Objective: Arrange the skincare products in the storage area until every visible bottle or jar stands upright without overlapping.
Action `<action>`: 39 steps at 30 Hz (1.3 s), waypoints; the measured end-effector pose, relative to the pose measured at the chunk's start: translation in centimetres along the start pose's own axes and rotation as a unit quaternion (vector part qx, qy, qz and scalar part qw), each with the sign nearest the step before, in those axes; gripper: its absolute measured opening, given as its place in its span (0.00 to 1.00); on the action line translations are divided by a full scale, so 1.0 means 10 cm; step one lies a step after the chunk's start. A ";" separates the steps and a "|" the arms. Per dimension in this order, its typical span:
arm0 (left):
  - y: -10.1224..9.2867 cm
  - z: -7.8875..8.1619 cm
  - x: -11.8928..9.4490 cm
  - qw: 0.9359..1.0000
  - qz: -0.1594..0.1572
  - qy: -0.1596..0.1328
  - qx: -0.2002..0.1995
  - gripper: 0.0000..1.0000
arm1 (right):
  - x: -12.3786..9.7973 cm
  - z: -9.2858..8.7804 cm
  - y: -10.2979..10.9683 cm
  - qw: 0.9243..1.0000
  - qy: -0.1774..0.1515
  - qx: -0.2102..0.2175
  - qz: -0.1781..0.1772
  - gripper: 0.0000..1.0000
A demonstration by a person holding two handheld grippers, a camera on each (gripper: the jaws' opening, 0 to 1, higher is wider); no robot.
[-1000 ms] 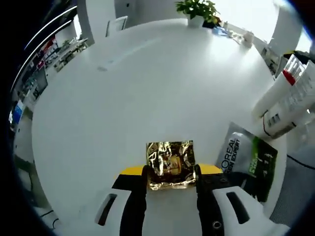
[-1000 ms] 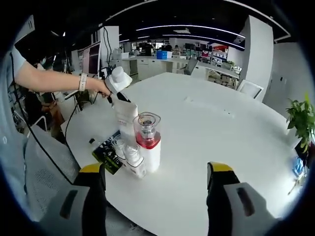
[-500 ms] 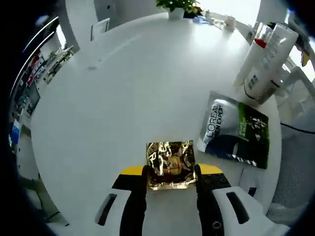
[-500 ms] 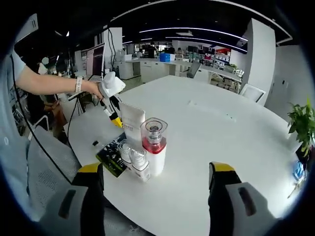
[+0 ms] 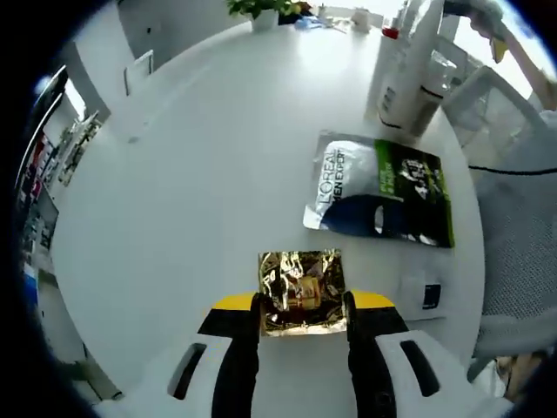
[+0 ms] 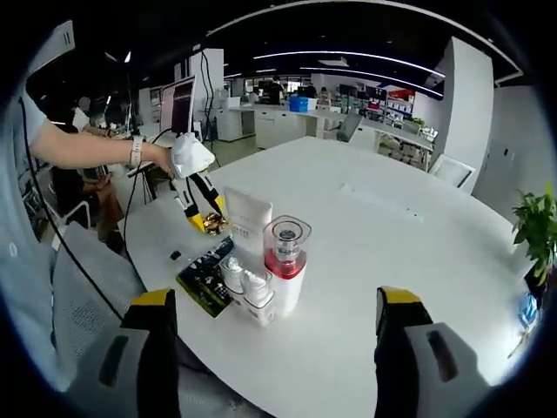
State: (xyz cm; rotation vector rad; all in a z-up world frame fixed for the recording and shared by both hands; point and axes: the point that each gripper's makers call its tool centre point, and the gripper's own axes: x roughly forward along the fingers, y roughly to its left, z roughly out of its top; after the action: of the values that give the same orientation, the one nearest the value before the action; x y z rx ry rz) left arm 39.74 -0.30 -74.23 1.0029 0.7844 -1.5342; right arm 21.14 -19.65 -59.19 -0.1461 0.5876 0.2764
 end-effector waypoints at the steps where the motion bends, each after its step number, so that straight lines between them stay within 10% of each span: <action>1: -0.03 0.00 0.00 1.000 -0.003 0.000 0.011 0.36 | 0.00 0.00 0.00 1.000 0.001 -0.001 0.000 0.95; 23: -0.28 0.05 0.13 0.995 -0.044 0.006 0.092 0.36 | -0.06 0.00 0.01 1.000 0.002 -0.009 -0.003 0.92; 39: -0.27 0.09 0.14 0.996 -0.051 -0.009 0.078 0.40 | -0.02 -0.02 0.01 1.000 0.003 -0.008 0.000 0.92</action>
State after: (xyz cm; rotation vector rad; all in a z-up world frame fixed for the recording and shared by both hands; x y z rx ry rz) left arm 36.84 -1.12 -75.17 1.0755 0.7221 -1.7109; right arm 20.81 -19.63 -59.21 -0.1624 0.5921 0.2813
